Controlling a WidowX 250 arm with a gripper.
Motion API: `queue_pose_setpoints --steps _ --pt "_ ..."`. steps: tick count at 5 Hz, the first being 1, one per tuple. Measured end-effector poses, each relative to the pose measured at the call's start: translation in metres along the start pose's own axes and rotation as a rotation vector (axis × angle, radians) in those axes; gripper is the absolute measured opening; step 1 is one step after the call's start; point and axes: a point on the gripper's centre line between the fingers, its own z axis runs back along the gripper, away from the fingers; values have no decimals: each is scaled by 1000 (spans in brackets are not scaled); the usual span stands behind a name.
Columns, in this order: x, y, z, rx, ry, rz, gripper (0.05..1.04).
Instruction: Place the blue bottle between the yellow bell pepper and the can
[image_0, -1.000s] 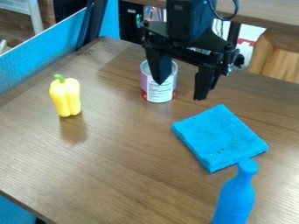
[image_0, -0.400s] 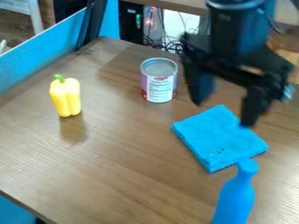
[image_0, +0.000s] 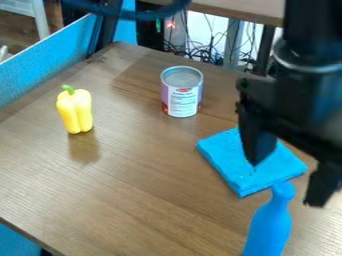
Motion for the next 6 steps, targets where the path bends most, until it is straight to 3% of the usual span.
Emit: queue_pose_setpoints --steps 4,5,6 --pt "3 2 -28 34 -1 -12 1001" --pt "5 1 -39 39 12 -16 941" --pt "7 10 -40 36 15 25 651"
